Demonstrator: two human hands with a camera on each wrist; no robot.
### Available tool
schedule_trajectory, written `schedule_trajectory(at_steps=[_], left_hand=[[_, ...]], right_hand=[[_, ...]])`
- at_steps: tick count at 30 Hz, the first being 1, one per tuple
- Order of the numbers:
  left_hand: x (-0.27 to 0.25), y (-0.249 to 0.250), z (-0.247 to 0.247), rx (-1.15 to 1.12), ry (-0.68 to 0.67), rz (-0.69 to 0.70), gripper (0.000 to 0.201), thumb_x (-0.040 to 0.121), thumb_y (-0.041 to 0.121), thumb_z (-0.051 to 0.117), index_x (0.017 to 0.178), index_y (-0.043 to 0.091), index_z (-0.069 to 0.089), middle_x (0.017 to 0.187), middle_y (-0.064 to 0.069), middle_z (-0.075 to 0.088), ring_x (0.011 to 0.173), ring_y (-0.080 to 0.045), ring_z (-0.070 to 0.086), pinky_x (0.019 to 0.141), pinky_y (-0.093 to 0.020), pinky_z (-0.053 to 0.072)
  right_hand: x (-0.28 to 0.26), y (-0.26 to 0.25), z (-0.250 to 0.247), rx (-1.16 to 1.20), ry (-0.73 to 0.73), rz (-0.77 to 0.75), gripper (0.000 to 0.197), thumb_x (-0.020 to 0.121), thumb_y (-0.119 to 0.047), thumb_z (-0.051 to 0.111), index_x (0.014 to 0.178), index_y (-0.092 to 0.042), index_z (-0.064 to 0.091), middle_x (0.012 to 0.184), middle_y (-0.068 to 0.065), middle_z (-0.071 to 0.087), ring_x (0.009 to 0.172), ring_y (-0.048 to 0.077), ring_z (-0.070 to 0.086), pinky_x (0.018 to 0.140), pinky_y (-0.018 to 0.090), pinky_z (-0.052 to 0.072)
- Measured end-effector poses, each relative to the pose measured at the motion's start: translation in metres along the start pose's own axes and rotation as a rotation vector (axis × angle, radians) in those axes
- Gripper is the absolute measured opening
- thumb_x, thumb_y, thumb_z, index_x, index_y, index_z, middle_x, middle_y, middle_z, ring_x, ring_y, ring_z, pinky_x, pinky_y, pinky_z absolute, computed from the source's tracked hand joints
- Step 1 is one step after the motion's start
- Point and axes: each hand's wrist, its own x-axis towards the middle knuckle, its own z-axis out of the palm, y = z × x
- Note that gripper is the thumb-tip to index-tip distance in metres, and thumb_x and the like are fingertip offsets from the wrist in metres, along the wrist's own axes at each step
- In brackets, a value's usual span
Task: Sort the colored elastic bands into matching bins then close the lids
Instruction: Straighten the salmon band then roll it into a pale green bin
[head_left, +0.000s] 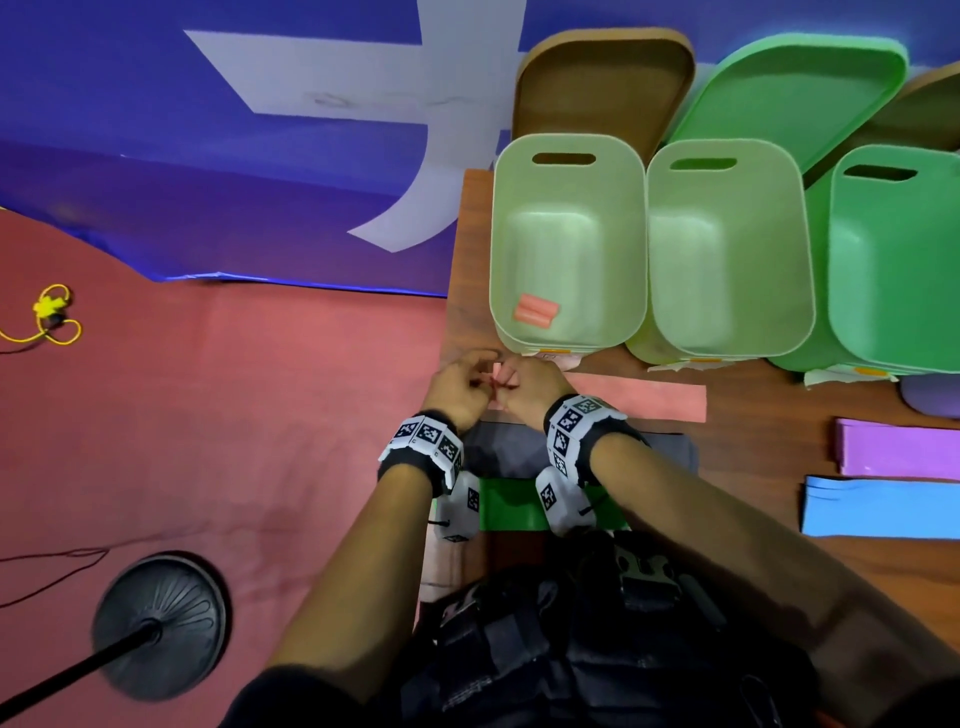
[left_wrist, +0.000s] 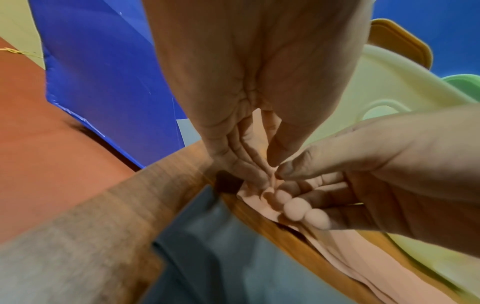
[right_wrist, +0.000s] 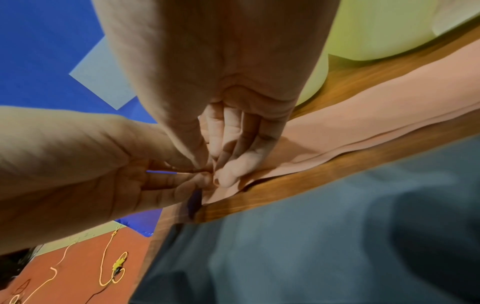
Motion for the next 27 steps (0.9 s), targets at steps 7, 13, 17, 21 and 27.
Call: schedule_trajectory(at_steps=[7,13,17,21,27], left_hand=[[-0.005,-0.004,0.002,-0.068,0.038,-0.031,0.027,0.088,0.0,0.056,0.108,0.017,0.065,0.094,0.006,0.067,0.083,-0.006,0.062,0.064,-0.002,0.044],[-0.018,0.001,0.002,-0.092,0.055,-0.009,0.017,0.087,0.009,0.064,0.085,0.025,0.06,0.091,-0.004,0.073,0.084,-0.018,0.068,0.079,-0.028,0.055],[-0.033,0.013,0.004,-0.13,0.069,0.006,0.011,0.088,0.008,0.063,0.087,0.018,0.06,0.082,-0.008,0.071,0.07,-0.019,0.069,0.073,-0.029,0.057],[-0.046,0.034,0.008,-0.171,0.059,0.046,0.007,0.09,0.0,0.06,0.095,0.005,0.059,0.078,-0.009,0.065,0.058,-0.007,0.063,0.054,-0.014,0.049],[-0.054,0.072,0.023,-0.189,0.029,0.081,0.011,0.088,-0.006,0.055,0.091,0.005,0.056,0.072,-0.01,0.062,0.058,-0.014,0.06,0.054,-0.018,0.047]], right_hand=[[-0.005,0.0,-0.002,0.01,0.006,-0.035,0.013,0.086,-0.008,0.063,0.097,-0.014,0.066,0.094,-0.002,0.064,0.092,0.019,0.06,0.078,0.023,0.042],[-0.021,-0.001,-0.008,-0.025,-0.001,-0.058,0.013,0.082,-0.012,0.068,0.085,-0.021,0.06,0.082,-0.001,0.063,0.081,0.02,0.059,0.069,0.026,0.042],[-0.04,-0.001,-0.017,-0.02,0.032,-0.08,0.009,0.081,-0.011,0.07,0.083,-0.018,0.064,0.073,-0.007,0.059,0.08,0.019,0.059,0.074,0.029,0.049],[-0.059,0.002,-0.033,-0.002,0.083,-0.086,0.018,0.076,-0.008,0.071,0.075,-0.023,0.061,0.076,-0.007,0.06,0.083,0.017,0.06,0.076,0.027,0.049],[-0.085,0.014,-0.066,0.001,0.17,-0.054,0.019,0.078,-0.013,0.065,0.066,-0.027,0.059,0.081,-0.011,0.064,0.081,0.014,0.061,0.064,0.021,0.046]])
